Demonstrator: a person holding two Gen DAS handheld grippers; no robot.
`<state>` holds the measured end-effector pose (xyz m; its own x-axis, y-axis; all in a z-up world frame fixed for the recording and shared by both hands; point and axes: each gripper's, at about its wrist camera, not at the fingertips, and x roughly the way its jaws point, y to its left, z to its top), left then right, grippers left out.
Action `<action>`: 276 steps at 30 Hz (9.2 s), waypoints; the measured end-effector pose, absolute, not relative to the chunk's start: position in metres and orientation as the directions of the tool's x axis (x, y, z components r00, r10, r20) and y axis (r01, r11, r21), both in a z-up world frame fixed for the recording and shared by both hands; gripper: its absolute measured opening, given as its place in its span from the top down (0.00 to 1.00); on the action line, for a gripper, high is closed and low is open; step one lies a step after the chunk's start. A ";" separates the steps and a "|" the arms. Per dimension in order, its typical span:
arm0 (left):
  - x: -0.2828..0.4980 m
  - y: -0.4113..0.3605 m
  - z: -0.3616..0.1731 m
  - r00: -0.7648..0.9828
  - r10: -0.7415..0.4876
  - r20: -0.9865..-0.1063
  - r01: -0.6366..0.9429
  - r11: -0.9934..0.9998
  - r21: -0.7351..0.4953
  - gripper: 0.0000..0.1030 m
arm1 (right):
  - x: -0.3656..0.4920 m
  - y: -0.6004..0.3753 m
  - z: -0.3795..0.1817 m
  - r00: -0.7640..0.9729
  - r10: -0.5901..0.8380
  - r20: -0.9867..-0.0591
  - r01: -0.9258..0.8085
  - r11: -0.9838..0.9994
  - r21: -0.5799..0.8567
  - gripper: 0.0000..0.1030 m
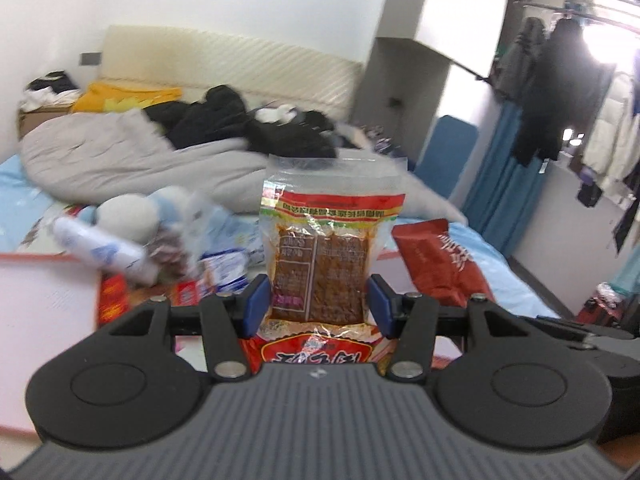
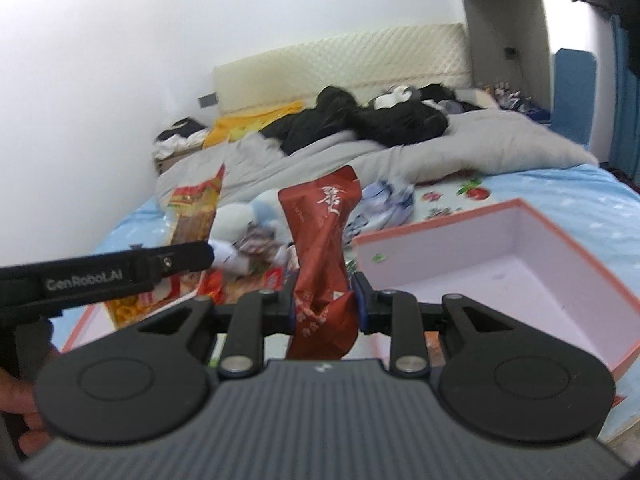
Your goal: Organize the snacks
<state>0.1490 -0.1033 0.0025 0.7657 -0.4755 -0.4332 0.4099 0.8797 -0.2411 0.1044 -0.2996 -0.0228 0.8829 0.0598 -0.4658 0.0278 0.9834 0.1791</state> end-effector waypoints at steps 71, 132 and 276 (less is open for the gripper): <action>0.155 -0.094 0.036 0.783 -0.463 -0.416 0.412 0.886 -0.211 0.26 | 0.081 -0.352 -0.009 0.924 -0.022 -0.382 0.123 0.962 0.242 0.46; 0.304 0.002 -0.192 0.708 -0.019 -0.706 0.280 0.925 0.256 0.28 | 0.230 -0.225 -0.165 0.757 0.169 -0.631 0.018 0.960 0.280 0.46; 0.213 -0.019 -0.224 0.581 -0.131 -0.803 -0.187 0.939 -0.288 0.29 | 0.119 -0.209 -0.225 0.715 0.016 -0.699 0.013 0.999 0.036 0.42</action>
<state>0.2129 -0.0194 -0.2243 0.5809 -0.1309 -0.8034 -0.1871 0.9391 -0.2882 0.1195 -0.2092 -0.2245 0.7147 0.0159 -0.6992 0.0128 0.9993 0.0358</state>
